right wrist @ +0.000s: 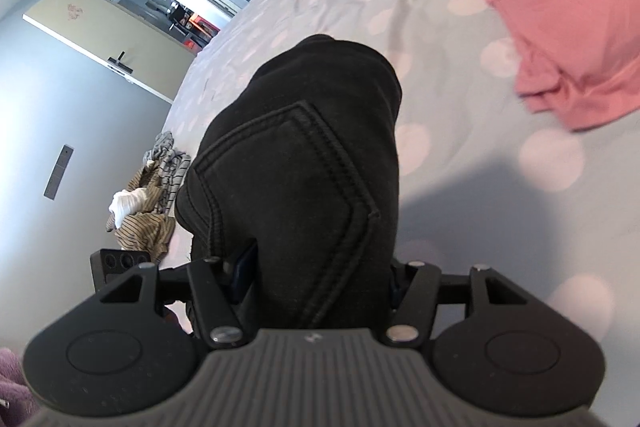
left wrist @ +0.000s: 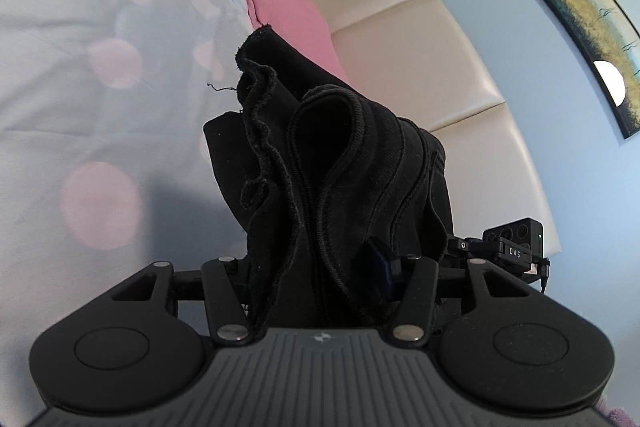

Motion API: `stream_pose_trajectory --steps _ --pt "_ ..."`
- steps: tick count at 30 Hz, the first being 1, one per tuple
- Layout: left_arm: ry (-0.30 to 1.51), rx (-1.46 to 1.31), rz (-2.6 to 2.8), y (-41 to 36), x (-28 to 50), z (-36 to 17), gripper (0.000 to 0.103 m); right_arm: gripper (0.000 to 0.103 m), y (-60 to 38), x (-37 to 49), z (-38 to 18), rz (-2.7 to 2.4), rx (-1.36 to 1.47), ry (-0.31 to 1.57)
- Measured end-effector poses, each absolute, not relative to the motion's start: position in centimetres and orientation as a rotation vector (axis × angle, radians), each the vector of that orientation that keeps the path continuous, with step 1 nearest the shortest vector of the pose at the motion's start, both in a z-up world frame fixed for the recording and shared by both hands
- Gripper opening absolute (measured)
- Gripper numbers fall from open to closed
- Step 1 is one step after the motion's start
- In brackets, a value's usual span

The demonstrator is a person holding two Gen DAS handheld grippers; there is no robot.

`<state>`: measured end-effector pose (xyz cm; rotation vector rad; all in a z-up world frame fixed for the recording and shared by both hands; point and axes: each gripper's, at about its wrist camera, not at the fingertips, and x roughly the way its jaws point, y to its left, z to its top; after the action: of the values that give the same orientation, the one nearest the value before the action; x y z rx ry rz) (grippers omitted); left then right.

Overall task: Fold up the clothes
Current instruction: 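Carry the folded jeans with both tools toward the pink pillows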

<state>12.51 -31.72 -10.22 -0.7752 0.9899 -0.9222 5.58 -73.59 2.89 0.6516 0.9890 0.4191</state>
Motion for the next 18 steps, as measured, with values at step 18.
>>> stream_pose_trajectory --steps 18 --pt "1.092 -0.733 -0.882 -40.9 18.1 -18.2 0.049 0.068 -82.7 14.6 -9.2 0.424 0.697 1.06"
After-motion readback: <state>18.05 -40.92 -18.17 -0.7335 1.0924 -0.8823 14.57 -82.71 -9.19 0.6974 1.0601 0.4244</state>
